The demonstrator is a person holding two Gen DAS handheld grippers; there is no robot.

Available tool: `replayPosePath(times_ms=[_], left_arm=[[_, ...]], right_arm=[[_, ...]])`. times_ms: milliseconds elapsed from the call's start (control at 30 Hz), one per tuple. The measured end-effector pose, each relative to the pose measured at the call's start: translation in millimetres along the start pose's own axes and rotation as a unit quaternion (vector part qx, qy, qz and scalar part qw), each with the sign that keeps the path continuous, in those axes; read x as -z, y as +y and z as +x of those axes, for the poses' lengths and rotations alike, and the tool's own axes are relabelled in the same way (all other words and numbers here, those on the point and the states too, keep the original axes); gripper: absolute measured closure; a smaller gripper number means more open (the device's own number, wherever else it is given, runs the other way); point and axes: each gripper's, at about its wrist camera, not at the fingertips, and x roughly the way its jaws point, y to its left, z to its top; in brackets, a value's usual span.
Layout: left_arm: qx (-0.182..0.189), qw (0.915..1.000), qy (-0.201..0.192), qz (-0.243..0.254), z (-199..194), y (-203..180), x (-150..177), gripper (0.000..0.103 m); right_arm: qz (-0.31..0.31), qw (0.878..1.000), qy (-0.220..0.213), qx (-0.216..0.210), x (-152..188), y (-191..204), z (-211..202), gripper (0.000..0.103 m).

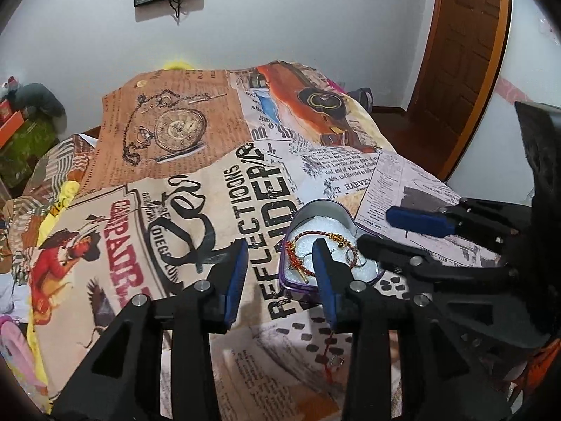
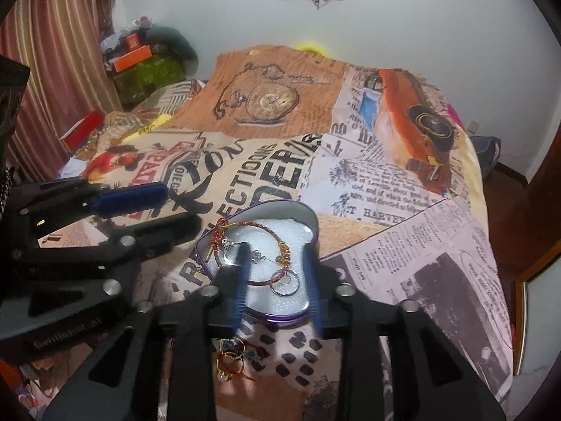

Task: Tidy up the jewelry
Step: 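Lift both grippers away from the heart tin, then move the right gripper toward the beaded charms while the left gripper approaches a small silver ring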

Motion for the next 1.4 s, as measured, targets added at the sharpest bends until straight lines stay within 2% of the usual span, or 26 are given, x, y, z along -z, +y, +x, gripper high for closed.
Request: replayPosePath(times_ms=[467,700,967,1167,1400], left_arm=[[-0.011,0.9999,-0.005,0.005,-34.7,-5.5,10.6,0.066],[-0.008,0.9999,0.011,0.006,-44.2,-10.9,29.5,0.065],[-0.005,0.9987,0.050,0.008,-33.1,-12.9,60.2,0.065],[0.006,0.9971,0.075,-0.004,-23.1,-10.8,79.0,0.065],[0.018,0.9961,0.086,-0.005,-22.9,-12.6,93.9,0.065]], right_arm=[[0.006,1.000,-0.027,0.007,3.9,2.6,-40.5,0.070],[0.012,0.999,-0.036,0.013,14.7,3.0,-59.3,0.069],[0.016,0.999,-0.018,0.021,37.9,-4.7,-61.8,0.069],[0.035,0.999,0.015,0.003,58.1,-9.3,-49.8,0.069],[0.024,0.998,0.045,-0.028,76.3,7.9,-29.1,0.069]])
